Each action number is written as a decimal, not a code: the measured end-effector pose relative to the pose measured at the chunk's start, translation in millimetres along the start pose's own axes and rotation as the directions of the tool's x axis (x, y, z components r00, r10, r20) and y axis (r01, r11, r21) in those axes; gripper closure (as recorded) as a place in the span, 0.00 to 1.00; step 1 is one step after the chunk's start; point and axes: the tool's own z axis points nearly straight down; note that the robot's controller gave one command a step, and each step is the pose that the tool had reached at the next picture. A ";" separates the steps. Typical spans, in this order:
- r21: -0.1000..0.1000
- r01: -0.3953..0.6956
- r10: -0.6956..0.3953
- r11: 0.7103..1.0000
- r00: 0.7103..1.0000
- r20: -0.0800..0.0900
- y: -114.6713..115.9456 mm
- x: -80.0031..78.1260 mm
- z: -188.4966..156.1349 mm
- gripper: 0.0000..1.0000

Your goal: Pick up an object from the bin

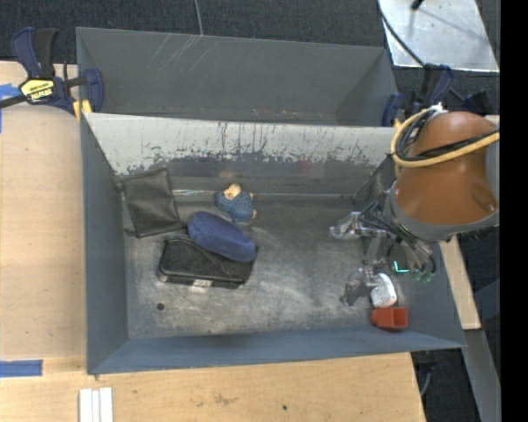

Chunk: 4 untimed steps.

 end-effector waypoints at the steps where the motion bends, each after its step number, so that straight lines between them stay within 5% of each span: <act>1: 0.001 -0.232 0.232 0.973 0.973 0.008 -56.4 -36.9 46.3 0.00; 2: -0.004 -0.425 0.425 0.905 0.905 0.010 -78.9 -35.4 54.0 0.00; 3: -0.023 -0.604 0.604 0.797 0.797 -0.003 -71.8 -46.2 63.4 0.00; 4: -0.029 -0.679 0.679 0.733 0.734 -0.011 -63.2 -55.8 72.9 0.00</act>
Offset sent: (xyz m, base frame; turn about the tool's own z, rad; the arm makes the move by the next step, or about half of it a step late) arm 0.0362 -0.0547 -0.0457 0.2332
